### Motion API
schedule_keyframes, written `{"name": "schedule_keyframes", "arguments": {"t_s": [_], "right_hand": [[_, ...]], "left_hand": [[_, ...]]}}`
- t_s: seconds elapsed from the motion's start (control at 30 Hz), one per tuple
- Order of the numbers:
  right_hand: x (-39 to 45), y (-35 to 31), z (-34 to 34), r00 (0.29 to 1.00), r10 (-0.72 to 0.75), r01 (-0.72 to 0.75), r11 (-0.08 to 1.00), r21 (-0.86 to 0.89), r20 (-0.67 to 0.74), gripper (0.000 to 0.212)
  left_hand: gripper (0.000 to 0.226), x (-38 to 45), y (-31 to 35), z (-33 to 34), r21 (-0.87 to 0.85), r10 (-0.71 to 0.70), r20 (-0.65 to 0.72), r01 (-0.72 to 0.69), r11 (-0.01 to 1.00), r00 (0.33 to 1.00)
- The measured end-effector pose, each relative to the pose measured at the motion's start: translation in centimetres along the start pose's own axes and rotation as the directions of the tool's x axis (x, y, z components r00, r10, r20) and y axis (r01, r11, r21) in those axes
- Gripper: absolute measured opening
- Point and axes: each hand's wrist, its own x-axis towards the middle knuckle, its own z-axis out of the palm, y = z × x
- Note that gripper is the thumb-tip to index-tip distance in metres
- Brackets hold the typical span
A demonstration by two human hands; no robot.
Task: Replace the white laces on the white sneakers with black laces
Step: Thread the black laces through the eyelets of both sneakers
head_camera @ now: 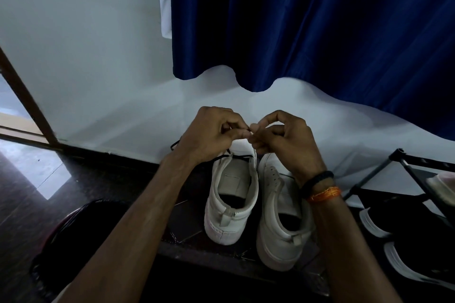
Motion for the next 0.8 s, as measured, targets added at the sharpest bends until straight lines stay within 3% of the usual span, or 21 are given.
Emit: {"name": "schedule_keyframes", "arguments": {"t_s": [0.13,0.23,0.33,0.47,0.63,0.8], "right_hand": [[0.0,0.1,-0.8,0.980,0.146,-0.064,0.877,-0.477,0.137,0.032],[0.0,0.6,-0.3,0.950,0.254,-0.106,0.810,-0.577,0.181,0.032],[0.3,1.0,-0.2,0.954,0.264,-0.136,0.806,-0.576,0.143,0.030],[0.8,1.6,-0.7,0.948,0.299,-0.195,0.817,-0.542,0.110,0.026],[1.0,2.4,-1.5,0.931,0.346,-0.284,0.889,-0.359,0.120,0.015],[0.9,2.7,-1.8,0.903,0.397,-0.365,0.910,-0.196,0.166,0.019]], "left_hand": [[0.012,-0.2,-0.7,1.1,0.113,-0.029,0.068,0.022,0.993,0.997],[0.015,-0.3,-0.8,1.2,0.127,-0.053,0.173,0.031,0.991,0.983],[0.018,-0.3,-0.8,1.0,0.162,-0.104,0.257,0.064,0.985,0.961],[0.017,-0.3,-0.7,1.0,0.123,-0.189,0.263,0.162,0.979,0.946],[0.007,-0.4,-0.3,2.1,0.172,-0.255,0.234,0.219,0.961,0.938],[0.005,-0.6,-0.1,3.0,0.129,-0.326,0.218,0.304,0.944,0.920]]}}
